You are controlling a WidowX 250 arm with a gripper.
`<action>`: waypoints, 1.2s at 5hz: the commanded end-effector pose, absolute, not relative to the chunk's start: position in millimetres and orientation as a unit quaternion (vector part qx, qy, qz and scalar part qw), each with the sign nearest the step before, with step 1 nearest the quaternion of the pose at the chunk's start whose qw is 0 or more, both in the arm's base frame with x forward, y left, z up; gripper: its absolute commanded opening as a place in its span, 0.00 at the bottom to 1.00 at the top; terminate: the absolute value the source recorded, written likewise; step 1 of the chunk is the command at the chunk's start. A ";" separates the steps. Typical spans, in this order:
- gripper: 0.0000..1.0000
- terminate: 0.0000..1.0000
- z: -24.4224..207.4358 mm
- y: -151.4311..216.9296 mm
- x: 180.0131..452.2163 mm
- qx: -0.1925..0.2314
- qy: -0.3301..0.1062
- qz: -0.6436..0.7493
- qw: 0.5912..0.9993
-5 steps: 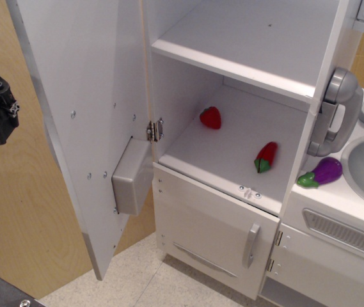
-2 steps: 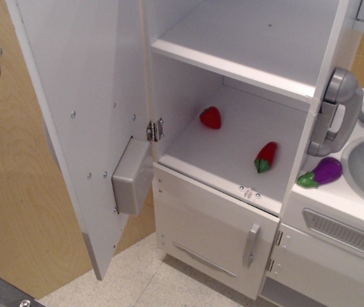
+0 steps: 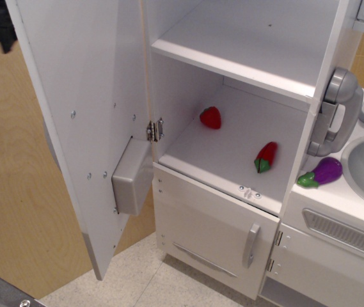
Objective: Close fridge
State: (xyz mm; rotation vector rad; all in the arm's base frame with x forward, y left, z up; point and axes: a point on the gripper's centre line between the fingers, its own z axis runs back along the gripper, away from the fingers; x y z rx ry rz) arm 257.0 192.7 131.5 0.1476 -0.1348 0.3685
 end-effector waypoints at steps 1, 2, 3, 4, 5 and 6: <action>1.00 0.00 126.0 148.0 274.7 0.026 -0.081 0.122 0.989; 1.00 0.00 123.5 126.5 278.0 0.011 -0.083 0.091 0.992; 1.00 0.00 120.2 103.6 286.1 0.008 -0.090 0.083 0.992; 1.00 0.00 122.7 89.9 313.8 0.006 -0.093 0.099 0.991; 1.00 0.00 119.8 84.3 346.2 0.012 -0.104 0.118 0.988; 1.00 0.00 117.3 83.0 369.4 0.019 -0.113 0.131 0.985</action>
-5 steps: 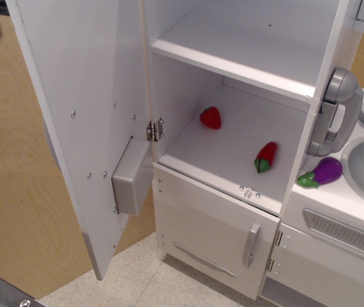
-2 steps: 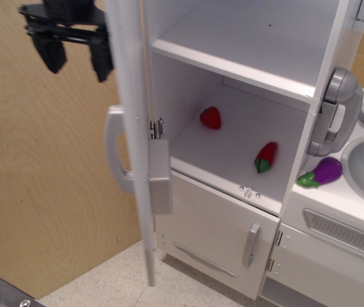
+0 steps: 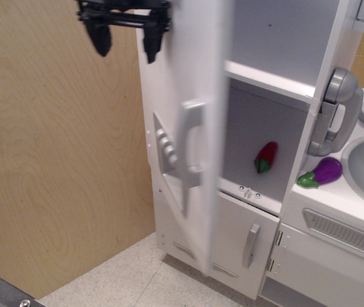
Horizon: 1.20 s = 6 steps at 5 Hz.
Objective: Close fridge
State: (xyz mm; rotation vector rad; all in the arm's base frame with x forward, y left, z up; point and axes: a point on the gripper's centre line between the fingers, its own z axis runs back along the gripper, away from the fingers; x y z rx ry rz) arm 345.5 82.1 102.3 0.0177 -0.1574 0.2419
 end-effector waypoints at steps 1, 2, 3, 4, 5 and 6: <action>1.00 0.00 116.5 80.8 381.9 0.017 -0.115 0.136 0.984; 1.00 0.00 116.5 80.7 392.2 0.016 -0.121 0.144 0.982; 1.00 0.00 115.1 82.5 399.6 0.018 -0.122 0.149 0.981; 1.00 0.00 114.4 85.0 405.2 0.021 -0.126 0.156 0.979; 1.00 0.00 115.4 86.9 410.3 0.020 -0.129 0.162 0.978; 1.00 0.00 116.0 87.6 412.7 0.018 -0.131 0.164 0.978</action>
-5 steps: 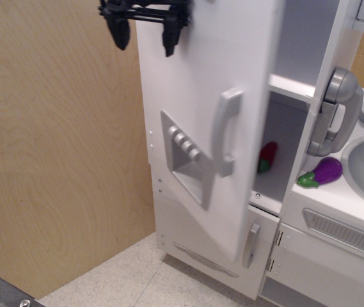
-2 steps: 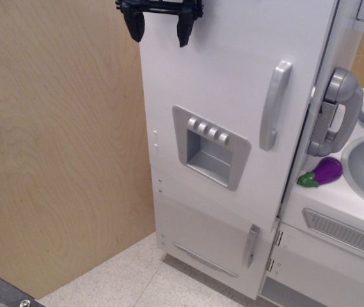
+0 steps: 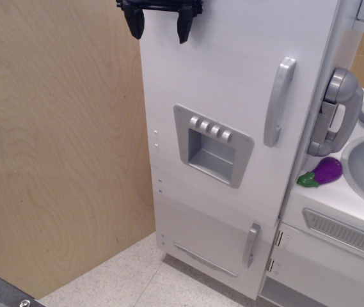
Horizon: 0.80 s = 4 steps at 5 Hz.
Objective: Close fridge
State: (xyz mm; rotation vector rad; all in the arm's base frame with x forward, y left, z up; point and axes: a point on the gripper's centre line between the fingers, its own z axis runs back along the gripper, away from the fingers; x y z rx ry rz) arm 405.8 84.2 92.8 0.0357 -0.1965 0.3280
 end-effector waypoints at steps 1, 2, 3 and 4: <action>1.00 0.00 117.1 89.3 415.9 0.018 -0.134 0.168 0.976; 1.00 0.00 116.8 90.1 417.7 0.019 -0.135 0.169 0.976; 1.00 0.00 118.7 91.1 397.6 0.015 -0.131 0.152 0.980; 1.00 0.00 117.0 92.1 352.2 0.013 -0.112 0.123 0.986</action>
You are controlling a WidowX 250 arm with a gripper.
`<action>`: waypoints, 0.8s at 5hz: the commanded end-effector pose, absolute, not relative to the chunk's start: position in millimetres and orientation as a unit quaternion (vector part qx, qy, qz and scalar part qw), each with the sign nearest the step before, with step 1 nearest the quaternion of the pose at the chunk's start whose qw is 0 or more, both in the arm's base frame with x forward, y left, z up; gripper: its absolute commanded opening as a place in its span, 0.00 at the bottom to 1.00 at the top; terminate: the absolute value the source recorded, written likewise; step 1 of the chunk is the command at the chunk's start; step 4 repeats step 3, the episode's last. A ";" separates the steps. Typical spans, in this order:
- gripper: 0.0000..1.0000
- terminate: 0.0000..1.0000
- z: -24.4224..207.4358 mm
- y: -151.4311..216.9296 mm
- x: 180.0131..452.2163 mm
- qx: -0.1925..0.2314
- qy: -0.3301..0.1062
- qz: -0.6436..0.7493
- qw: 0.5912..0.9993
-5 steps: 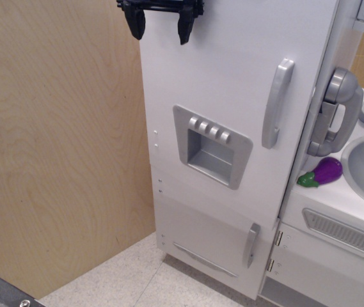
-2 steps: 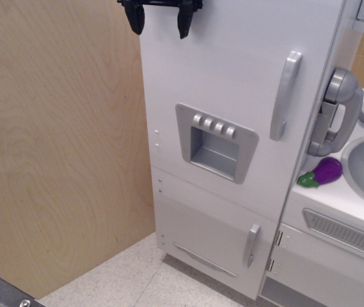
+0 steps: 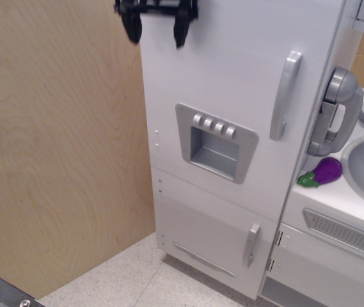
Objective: Close fridge
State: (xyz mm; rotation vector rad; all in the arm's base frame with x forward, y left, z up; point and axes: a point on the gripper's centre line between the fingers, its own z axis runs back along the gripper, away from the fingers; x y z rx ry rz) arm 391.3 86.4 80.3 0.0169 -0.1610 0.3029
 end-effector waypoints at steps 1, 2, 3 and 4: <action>1.00 0.00 114.4 98.9 321.8 0.012 -0.106 0.104 0.989; 1.00 0.00 114.4 98.9 321.8 0.012 -0.106 0.104 0.989; 1.00 1.00 114.4 98.9 321.8 0.012 -0.106 0.104 0.989; 1.00 1.00 114.4 98.9 321.8 0.012 -0.106 0.104 0.989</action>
